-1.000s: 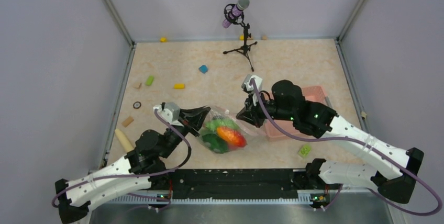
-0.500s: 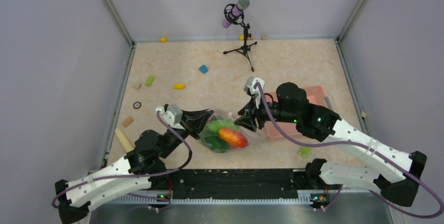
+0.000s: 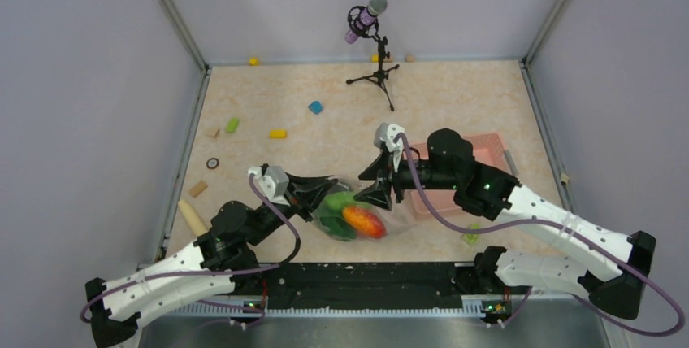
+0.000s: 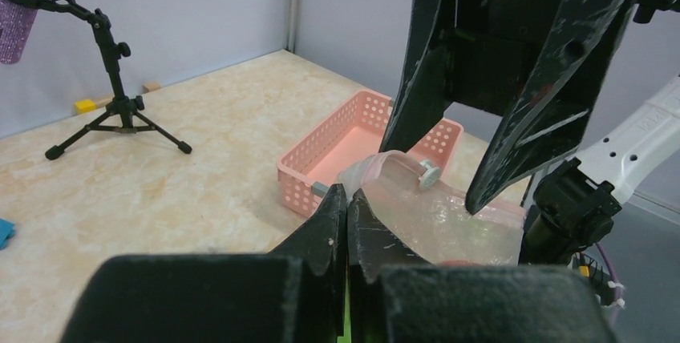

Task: Place the food in the zip-top bag and seal the zipper
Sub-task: Zip the zipper food storage bag at the center of the board.

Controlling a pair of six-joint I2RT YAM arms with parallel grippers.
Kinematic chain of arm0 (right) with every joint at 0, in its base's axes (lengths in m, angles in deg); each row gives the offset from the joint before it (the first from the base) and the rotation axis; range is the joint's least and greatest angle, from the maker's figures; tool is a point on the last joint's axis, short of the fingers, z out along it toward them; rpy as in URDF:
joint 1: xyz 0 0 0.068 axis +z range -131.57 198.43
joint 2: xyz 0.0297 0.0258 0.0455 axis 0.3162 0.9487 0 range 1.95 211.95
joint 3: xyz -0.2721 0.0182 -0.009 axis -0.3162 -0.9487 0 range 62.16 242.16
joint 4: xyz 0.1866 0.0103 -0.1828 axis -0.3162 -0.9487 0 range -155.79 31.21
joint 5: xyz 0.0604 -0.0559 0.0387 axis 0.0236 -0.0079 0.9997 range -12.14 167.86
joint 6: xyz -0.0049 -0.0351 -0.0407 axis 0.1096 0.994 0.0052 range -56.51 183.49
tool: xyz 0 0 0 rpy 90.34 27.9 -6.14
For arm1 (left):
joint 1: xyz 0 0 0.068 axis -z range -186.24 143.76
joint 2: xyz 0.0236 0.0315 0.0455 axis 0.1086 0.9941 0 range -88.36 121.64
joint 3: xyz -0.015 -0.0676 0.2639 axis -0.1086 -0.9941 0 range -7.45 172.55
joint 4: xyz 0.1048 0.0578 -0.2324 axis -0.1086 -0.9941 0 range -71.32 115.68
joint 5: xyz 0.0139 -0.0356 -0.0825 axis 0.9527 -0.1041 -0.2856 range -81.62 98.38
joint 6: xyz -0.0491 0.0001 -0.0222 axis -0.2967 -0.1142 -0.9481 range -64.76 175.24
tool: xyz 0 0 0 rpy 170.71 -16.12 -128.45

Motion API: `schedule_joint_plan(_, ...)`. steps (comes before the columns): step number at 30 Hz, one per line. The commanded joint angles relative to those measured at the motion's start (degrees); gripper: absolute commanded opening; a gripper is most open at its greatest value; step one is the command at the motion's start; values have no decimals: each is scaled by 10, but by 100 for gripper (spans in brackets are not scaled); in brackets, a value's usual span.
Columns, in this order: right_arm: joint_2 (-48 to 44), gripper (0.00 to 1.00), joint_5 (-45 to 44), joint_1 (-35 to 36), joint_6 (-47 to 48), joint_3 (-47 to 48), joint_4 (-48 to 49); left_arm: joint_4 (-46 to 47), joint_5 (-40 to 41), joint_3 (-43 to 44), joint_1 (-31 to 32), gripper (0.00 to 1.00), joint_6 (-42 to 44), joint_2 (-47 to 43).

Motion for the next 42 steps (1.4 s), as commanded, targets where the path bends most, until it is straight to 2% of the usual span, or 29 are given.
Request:
schedule_joint_plan(1,35,52,8,-2,3,36,-25,53,-10,19,-3,0,-2,-1)
schedule_joint_plan(3,49,48,2,-1,1,49,-44,53,-9,19,-3,0,-3,-1)
schedule_joint_plan(7,59,34,-19,-1,-5,57,-56,51,4,19,-3,0,-3,-3)
schedule_joint_plan(11,50,13,-34,-1,-9,55,-52,50,21,19,-3,0,-3,-4)
schedule_joint_plan(14,39,7,-36,0,-10,53,-52,49,39,20,-2,0,-4,-4)
schedule_joint_plan(19,27,7,-44,-1,-9,54,-65,38,79,24,-3,0,-4,-6)
schedule_joint_plan(28,16,6,-58,0,-6,63,-97,21,199,29,-3,0,-16,-20)
schedule_joint_plan(42,53,6,-57,-1,4,85,-144,5,353,30,-3,0,-35,-49)
